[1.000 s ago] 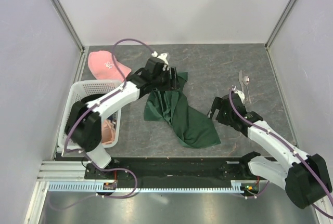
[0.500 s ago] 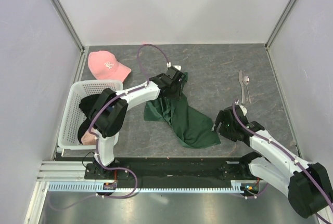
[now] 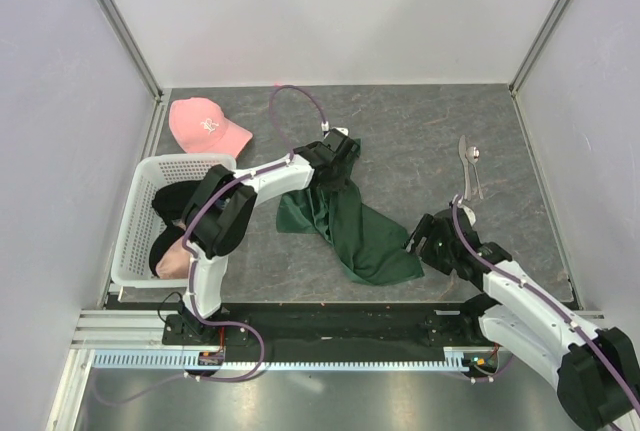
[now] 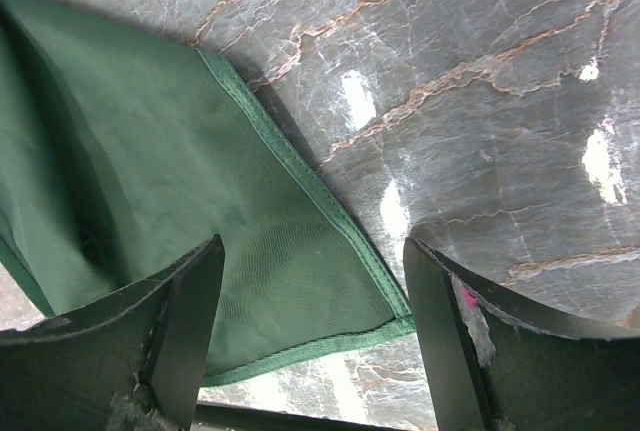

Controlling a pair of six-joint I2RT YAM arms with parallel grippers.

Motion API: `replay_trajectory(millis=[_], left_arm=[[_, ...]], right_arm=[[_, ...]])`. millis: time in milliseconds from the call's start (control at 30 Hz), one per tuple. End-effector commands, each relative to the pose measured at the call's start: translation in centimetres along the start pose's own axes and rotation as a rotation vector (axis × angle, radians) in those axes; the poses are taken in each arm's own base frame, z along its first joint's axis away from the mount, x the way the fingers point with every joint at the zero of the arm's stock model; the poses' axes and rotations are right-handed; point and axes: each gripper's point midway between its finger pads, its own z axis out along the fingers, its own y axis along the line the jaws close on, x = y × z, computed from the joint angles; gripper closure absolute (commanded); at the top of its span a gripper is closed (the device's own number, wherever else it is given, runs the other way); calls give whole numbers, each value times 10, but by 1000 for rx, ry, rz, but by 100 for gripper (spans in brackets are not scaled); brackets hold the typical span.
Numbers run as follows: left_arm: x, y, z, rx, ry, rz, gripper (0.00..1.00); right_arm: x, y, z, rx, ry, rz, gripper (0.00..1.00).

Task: Fold the napkin into a case and place the utensils inside
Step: Pick up the crumpled napkin from the center of the board.

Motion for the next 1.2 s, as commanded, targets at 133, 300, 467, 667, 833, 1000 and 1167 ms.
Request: replay_trajectory(millis=[133, 300, 467, 667, 833, 1000, 1167], left_arm=[[-27, 10, -39, -35, -103, -16, 98], [-8, 25, -70, -32, -106, -43, 98], [16, 48, -107, -36, -134, -120, 98], [29, 68, -140, -19, -223, -215, 98], [34, 58, -145, 82, -258, -260, 98], [40, 55, -140, 103, -241, -258, 98], [45, 53, -138, 126, -243, -257, 98]], right_arm=[[1, -2, 15, 34, 11, 19, 25], [-19, 15, 38, 54, 5, -85, 58], [-52, 31, 64, 126, 24, -212, 70], [-79, 23, 47, 245, -22, -270, 66], [-64, -10, 17, 316, 0, -232, 36], [-35, -27, -8, 302, 48, -113, 33], [-21, -42, -15, 314, 31, -32, 60]])
